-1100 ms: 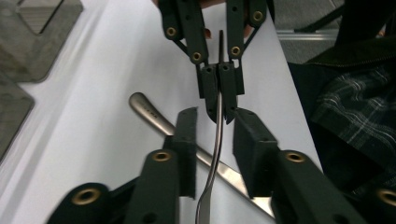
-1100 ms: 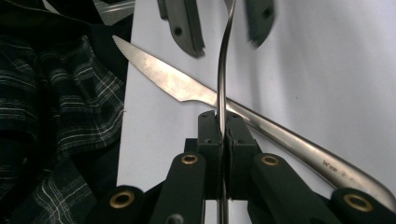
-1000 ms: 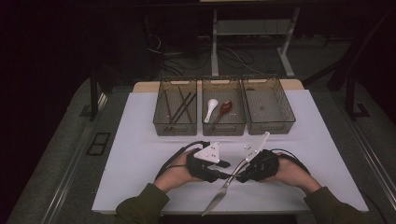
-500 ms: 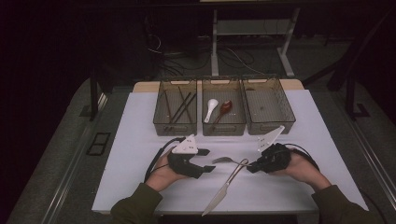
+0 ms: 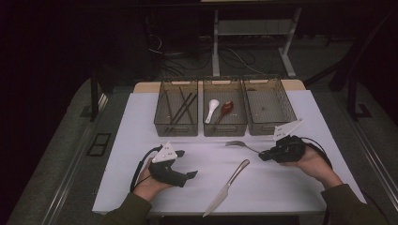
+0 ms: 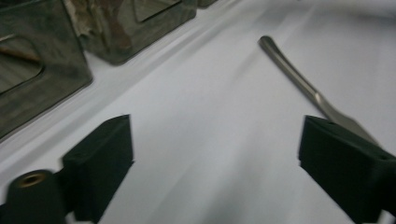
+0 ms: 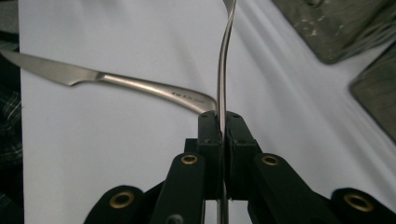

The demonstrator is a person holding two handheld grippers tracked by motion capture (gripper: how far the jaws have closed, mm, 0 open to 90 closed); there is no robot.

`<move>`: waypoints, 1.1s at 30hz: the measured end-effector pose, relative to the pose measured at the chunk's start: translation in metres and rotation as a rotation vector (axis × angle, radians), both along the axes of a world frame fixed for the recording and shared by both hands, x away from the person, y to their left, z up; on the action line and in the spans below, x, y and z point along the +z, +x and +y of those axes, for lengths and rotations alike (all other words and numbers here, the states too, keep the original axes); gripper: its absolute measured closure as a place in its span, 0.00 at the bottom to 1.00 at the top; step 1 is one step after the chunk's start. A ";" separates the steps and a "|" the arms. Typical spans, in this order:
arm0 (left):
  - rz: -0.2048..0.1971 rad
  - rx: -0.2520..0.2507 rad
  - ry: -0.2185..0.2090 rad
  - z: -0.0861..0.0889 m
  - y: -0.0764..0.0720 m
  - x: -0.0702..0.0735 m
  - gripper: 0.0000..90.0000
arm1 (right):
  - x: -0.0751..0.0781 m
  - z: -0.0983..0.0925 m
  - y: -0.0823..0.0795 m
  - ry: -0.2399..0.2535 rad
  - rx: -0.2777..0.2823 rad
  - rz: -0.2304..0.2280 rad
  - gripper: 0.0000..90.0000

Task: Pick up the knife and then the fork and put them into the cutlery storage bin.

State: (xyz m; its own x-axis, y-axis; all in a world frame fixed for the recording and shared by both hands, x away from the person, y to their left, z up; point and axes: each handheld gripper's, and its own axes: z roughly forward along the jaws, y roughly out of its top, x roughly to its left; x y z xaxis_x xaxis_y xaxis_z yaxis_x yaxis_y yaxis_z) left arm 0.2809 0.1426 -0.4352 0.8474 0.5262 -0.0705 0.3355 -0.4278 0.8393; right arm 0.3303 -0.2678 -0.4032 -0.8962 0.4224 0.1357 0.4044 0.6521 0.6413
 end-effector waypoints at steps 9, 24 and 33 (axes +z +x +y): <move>0.025 0.052 -0.005 0.007 -0.004 -0.004 0.00 | 0.013 -0.013 0.014 0.036 -0.088 -0.034 0.96; 0.028 0.036 0.001 0.007 -0.004 -0.005 0.00 | 0.034 -0.040 0.048 0.064 -0.295 -0.081 0.96; 0.037 0.044 0.006 0.005 -0.004 -0.004 0.00 | 0.042 -0.050 0.076 0.050 -0.407 -0.084 0.96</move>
State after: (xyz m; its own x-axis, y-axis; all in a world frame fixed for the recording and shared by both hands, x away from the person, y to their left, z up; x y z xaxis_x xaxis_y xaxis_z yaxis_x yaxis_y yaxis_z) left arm 0.2765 0.1479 -0.4394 0.8204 0.5633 -0.0981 0.3849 -0.4173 0.8232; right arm 0.4063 -0.3178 -0.3612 -0.6666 0.7389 0.0983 0.5673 0.4173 0.7100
